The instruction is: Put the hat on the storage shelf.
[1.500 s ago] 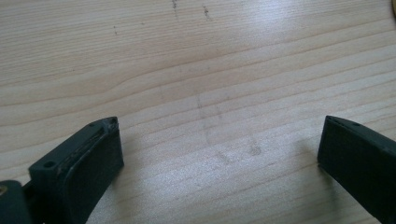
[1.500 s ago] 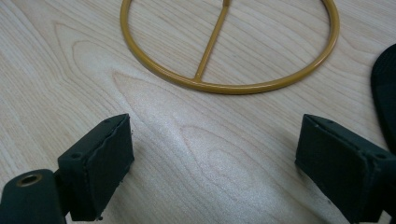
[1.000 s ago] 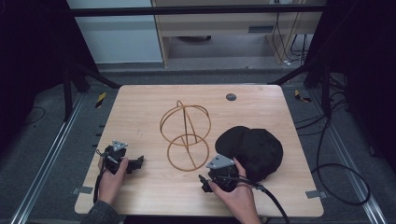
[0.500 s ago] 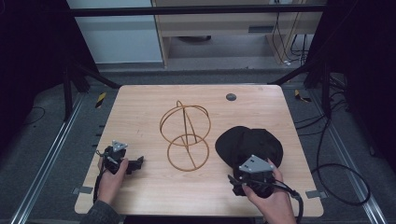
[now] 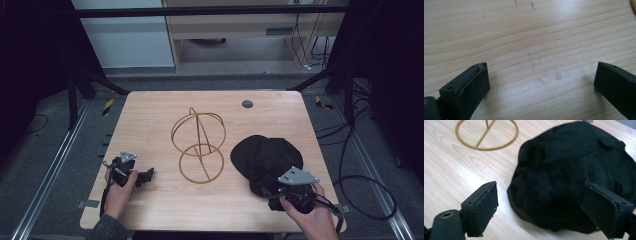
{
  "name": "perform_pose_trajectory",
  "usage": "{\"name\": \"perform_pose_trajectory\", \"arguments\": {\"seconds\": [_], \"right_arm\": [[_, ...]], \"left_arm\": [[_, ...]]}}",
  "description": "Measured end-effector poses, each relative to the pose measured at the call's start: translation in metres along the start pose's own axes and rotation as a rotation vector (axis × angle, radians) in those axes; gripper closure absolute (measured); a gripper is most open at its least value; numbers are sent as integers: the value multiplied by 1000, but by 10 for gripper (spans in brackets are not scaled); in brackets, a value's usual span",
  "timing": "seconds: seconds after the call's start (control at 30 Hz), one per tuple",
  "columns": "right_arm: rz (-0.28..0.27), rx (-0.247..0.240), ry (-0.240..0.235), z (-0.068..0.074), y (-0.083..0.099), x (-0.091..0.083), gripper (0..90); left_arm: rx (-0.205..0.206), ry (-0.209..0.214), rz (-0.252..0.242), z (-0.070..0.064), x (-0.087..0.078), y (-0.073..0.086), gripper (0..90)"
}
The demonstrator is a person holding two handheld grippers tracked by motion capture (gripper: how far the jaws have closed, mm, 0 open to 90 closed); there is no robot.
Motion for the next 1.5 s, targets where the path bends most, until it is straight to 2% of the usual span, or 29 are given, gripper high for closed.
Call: {"name": "perform_pose_trajectory", "arguments": {"seconds": [0.17, 0.27, 0.37, 0.5, 0.63, 0.7, 0.87, 0.93, 0.97, 1.07, 1.17, 1.23, 1.5], "right_arm": [[24, 8, 15, -9, 4, -4, 122], [52, 19, 37, -20, 5, -8, 97], [90, 47, 29, -31, 8, -12, 70], [104, 84, 34, -47, 10, -15, 85], [115, 98, 41, -58, 12, -14, 109], [124, 106, 22, -65, 9, -11, 125], [131, 99, -9, -69, -6, -9, 132], [139, 116, -41, -69, -19, -4, 134], [139, 116, -41, -69, -19, -4, 134], [161, 108, -64, -67, -36, 5, 178], [179, 112, -71, -66, -40, 10, 186], [220, 110, -75, -63, -45, 18, 211], [273, 129, -73, -65, -50, 27, 272]], "left_arm": [[1, 0, 3, 0, 0, 0, 0], [1, 1, 3, 0, 0, 0, 0], [2, 1, 3, 0, 0, 0, 0], [2, 1, 2, 0, 0, 0, 0], [2, 1, 2, 0, 0, 0, 0], [2, 1, 2, 0, 0, 0, 0], [2, 1, 3, 0, 0, 0, 0], [5, 3, 2, 0, 0, 0, 0], [5, 3, 2, 0, 0, 0, 0], [8, 7, 1, -1, 0, 0, 0], [8, 8, 0, -1, 0, 0, 0], [10, 9, 0, -1, 0, 0, 0], [14, 13, -2, -2, 0, -1, 0]]}}
Point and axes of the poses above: each handheld gripper's, and its own axes: x roughly forward along the jaws, y roughly out of its underside, z roughly to its left, the point moved 6 cm from there along x, roughly forward along the jaws, and after that the axes turned 10 degrees about x, right-handed, at the moved point
